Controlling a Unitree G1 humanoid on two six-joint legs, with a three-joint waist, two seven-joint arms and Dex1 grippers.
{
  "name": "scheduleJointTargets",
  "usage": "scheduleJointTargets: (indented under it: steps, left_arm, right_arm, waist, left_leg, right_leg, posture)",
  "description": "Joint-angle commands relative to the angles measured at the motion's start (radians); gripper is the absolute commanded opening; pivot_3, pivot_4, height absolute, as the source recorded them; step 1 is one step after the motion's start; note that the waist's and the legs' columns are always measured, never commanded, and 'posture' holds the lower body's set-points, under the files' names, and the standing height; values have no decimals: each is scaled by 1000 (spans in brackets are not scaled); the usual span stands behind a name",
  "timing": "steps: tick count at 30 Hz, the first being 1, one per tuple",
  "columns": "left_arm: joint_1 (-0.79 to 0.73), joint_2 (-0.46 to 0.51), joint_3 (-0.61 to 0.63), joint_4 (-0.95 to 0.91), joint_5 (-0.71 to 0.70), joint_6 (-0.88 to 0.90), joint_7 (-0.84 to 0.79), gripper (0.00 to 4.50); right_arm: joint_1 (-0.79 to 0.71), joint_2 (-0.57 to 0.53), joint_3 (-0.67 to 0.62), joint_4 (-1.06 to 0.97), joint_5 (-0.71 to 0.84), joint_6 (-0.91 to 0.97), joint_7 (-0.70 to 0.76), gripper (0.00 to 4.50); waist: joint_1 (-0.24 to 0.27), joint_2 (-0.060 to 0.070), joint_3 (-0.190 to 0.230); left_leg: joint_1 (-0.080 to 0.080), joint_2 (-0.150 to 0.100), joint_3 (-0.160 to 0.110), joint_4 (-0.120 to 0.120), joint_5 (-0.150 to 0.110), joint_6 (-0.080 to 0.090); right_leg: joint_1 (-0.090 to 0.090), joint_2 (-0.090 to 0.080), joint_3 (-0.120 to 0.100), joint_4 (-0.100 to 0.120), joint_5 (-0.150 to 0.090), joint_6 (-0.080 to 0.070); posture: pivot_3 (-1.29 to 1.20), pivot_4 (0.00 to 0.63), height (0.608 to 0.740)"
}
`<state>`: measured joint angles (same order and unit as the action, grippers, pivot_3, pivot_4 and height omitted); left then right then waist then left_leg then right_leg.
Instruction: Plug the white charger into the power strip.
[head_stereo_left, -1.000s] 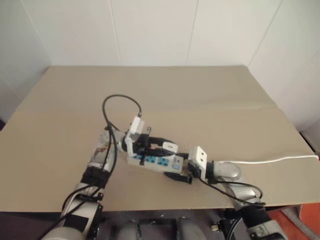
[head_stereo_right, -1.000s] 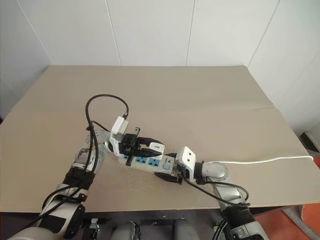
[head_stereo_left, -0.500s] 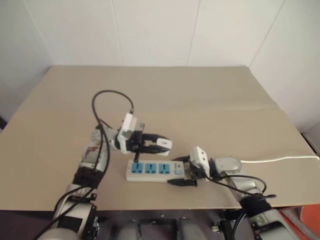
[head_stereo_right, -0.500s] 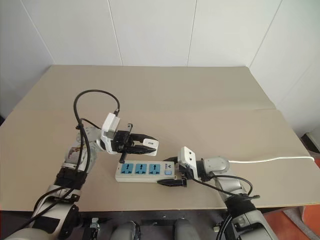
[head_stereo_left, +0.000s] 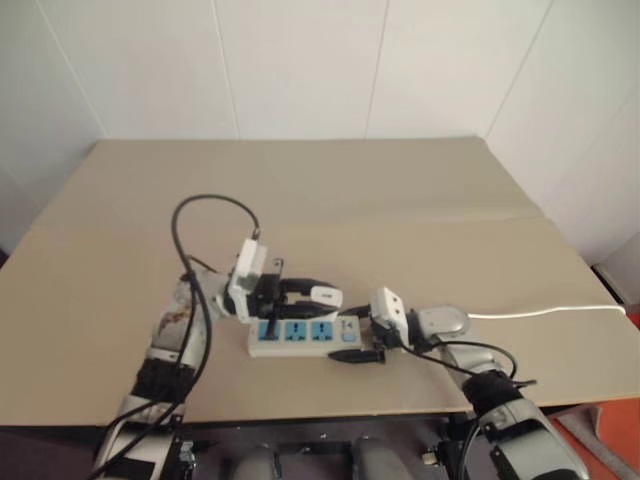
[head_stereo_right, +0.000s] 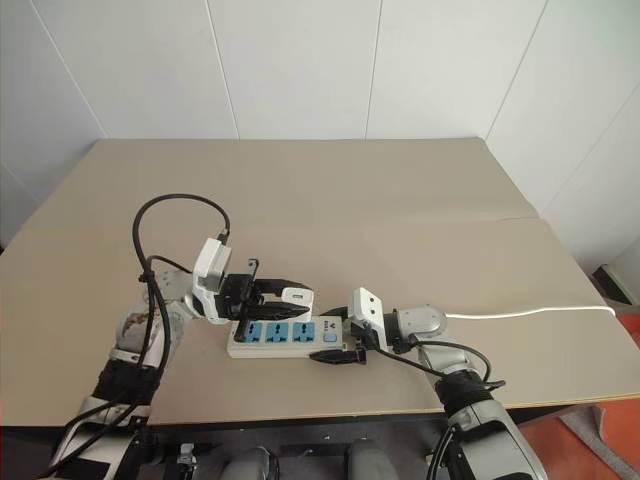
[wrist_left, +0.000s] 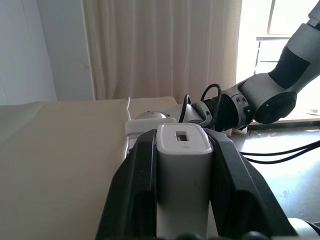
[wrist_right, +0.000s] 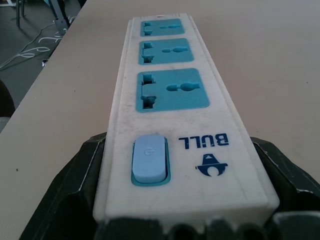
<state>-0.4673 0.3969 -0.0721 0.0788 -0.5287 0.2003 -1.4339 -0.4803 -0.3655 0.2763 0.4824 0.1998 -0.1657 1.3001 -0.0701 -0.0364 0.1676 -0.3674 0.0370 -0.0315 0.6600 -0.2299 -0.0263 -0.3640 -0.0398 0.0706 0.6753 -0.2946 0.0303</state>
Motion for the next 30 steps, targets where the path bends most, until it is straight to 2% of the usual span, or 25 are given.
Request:
scheduleJointTargets:
  steps: [1,8,30]
  left_arm:
    - [7,-13,-12,27,22,-57,0,1015]
    - [35,-48,-47,83,67,-139,7,1015]
    - [31,-65,-54,165,97,-192,33,1015]
  right_arm:
    - [43,-3,37,52,-64,19,-19,3463]
    - [45,-5,35,48,-66,23,-23,3463]
    - [46,-10,38,41,-73,35,-26,3463]
  waist:
    - [1,0,0]
    - [0,0,0]
    - [0,0,0]
  left_leg:
    - [0,0,0,0,0,0]
    - [0,0,0,0,0,0]
    - [-1,1,0,-3,0,0]
  right_leg:
    - [0,0,0,0,0,0]
    - [1,0,0,-2,0,0]
    - [1,0,0,-7,0,1]
  posture:
    - [0,150,740]
    - [0,150,740]
    - [0,150,740]
